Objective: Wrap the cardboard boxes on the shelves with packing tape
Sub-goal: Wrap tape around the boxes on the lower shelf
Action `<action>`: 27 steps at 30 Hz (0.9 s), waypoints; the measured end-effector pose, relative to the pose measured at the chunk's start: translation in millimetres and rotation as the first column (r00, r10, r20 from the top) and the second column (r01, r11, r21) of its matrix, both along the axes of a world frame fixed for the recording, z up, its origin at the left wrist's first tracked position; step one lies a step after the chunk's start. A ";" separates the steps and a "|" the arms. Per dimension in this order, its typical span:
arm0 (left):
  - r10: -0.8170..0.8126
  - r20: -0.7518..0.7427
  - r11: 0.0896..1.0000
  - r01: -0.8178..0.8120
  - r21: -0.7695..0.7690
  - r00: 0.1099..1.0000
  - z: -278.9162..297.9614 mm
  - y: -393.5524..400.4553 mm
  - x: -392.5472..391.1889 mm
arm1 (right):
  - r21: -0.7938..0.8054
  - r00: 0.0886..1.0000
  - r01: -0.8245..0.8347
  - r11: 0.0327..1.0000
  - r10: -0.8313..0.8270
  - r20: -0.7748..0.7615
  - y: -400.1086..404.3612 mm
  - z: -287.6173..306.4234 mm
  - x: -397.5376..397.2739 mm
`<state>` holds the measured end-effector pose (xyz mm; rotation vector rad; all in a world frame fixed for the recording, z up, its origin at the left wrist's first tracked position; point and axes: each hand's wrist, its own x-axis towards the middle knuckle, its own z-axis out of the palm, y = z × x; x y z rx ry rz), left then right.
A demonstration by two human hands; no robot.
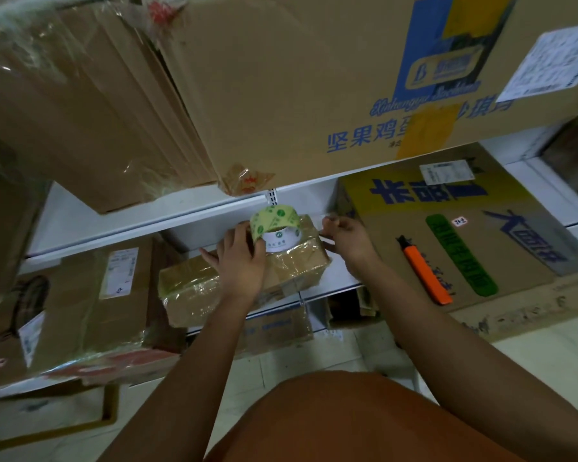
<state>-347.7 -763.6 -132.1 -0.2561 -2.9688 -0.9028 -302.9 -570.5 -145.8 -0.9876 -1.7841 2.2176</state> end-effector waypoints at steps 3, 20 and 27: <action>-0.012 0.008 0.999 0.012 -0.031 1.000 -5.2 0.8 -1.7 | -0.125 0.999 0.046 0.991 -0.047 -0.008 -1.8 -5.2 3.9; -0.110 0.210 0.971 0.060 0.229 0.972 12.0 -11.6 -15.8 | -0.207 0.989 0.143 0.968 -0.148 -0.010 -7.3 -22.6 -2.9; -0.134 0.202 0.969 0.086 0.232 0.970 7.6 -11.5 -14.8 | 0.466 0.975 -0.116 0.877 0.012 0.220 -8.0 -22.1 -7.7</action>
